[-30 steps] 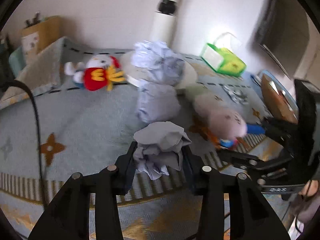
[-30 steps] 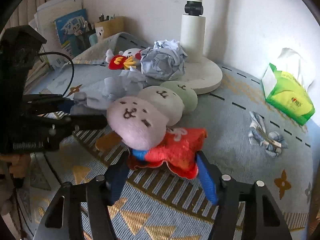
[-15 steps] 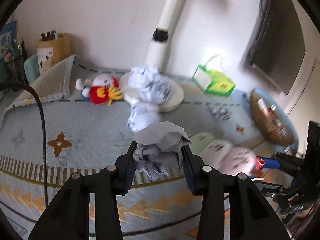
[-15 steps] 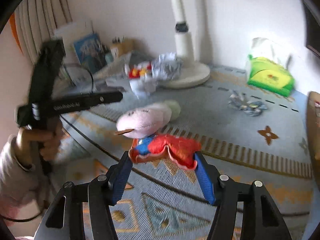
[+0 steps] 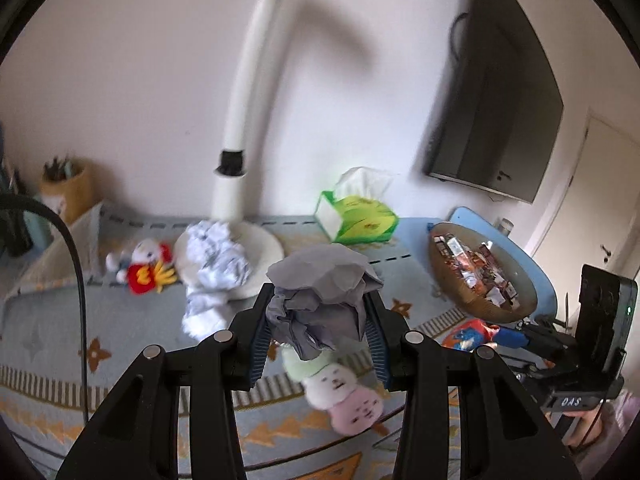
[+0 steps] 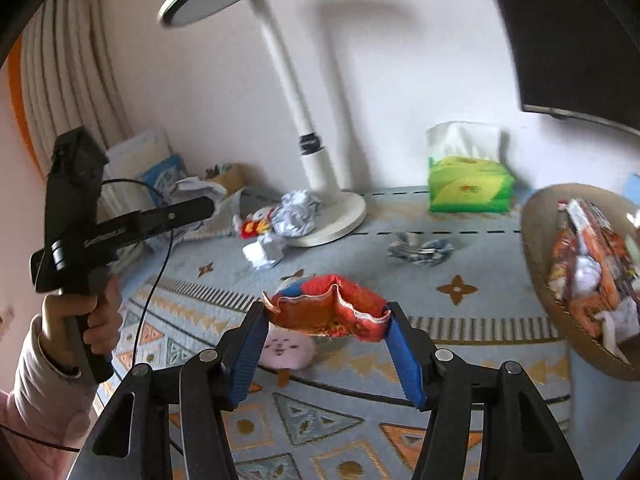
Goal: Organize objects
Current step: 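Carry paper ball and red pouch over the amber glass bowl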
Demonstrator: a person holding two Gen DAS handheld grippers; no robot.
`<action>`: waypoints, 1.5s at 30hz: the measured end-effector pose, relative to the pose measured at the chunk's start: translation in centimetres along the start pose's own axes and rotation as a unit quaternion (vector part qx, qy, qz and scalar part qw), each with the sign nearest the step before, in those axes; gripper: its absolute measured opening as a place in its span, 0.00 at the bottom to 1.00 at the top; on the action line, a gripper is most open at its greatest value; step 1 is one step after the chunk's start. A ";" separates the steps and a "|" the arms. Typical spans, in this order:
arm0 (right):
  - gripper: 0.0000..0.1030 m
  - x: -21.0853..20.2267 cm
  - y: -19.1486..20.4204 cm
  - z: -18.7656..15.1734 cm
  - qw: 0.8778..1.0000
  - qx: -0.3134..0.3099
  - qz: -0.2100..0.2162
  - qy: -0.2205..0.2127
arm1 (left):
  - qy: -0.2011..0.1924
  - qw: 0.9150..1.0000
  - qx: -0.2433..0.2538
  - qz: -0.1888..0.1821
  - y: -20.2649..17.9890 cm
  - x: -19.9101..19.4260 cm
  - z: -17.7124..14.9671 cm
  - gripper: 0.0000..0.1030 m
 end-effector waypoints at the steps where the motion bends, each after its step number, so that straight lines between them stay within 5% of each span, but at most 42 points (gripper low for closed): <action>1: 0.56 -0.4 -0.2 0.0 1.000 0.004 -0.003 -0.005 | -0.002 1.000 0.007 -0.001 -0.6 0.0 0.2 0.38; 22: 0.56 -9.6 -7.5 2.3 0.993 0.054 -0.046 -0.094 | -0.001 0.996 0.065 -0.054 -12.8 3.5 2.6 0.38; 38: 0.56 -19.3 -15.7 4.1 0.970 0.111 -0.132 -0.174 | 0.000 0.984 0.132 -0.120 -23.6 6.4 3.7 0.39; 45: 0.56 -20.7 -18.6 5.2 0.965 0.125 -0.150 -0.175 | 0.013 0.979 0.144 -0.145 -26.9 8.3 3.1 0.39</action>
Point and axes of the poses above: each gripper's, at about its wrist camera, not at the fingertips, and x roughly the way its jaws point, y to its left, z to its top, the point moved 2 cm from there along x, roughly the way its jaws point, and after that the axes turned 11 degrees about z, right-handed, at the moved point
